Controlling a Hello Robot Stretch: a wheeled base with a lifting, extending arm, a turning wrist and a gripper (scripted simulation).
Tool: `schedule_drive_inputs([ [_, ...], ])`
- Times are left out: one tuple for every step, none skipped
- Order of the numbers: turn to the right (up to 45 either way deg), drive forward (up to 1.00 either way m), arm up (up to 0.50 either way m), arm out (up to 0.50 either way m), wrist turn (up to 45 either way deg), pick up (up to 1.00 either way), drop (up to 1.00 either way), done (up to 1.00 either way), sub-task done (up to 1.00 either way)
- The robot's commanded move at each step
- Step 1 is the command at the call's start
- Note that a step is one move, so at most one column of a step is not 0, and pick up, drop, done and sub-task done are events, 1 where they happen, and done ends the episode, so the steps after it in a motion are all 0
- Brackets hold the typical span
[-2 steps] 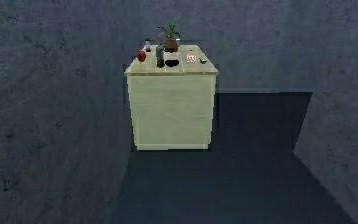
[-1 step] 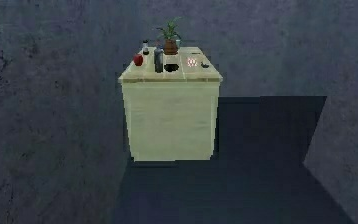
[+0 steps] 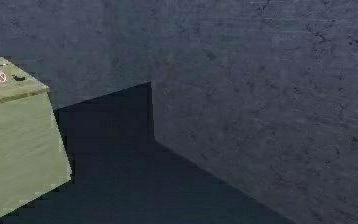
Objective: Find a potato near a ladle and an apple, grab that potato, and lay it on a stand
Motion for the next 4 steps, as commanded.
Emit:
schedule_drive_inputs([
  [42.0,0.00,0.00,0.00,0.0,0.00,0.00,0.00,0.00],
  [0.0,0.05,0.00,0.00,0.0,0.00,0.00,0.00,0.00],
  [-45.0,0.00,0.00,0.00,0.0,0.00,0.00,0.00,0.00],
  [-39.0,0.00,0.00,0.00,0.0,0.00,0.00,0.00,0.00],
])
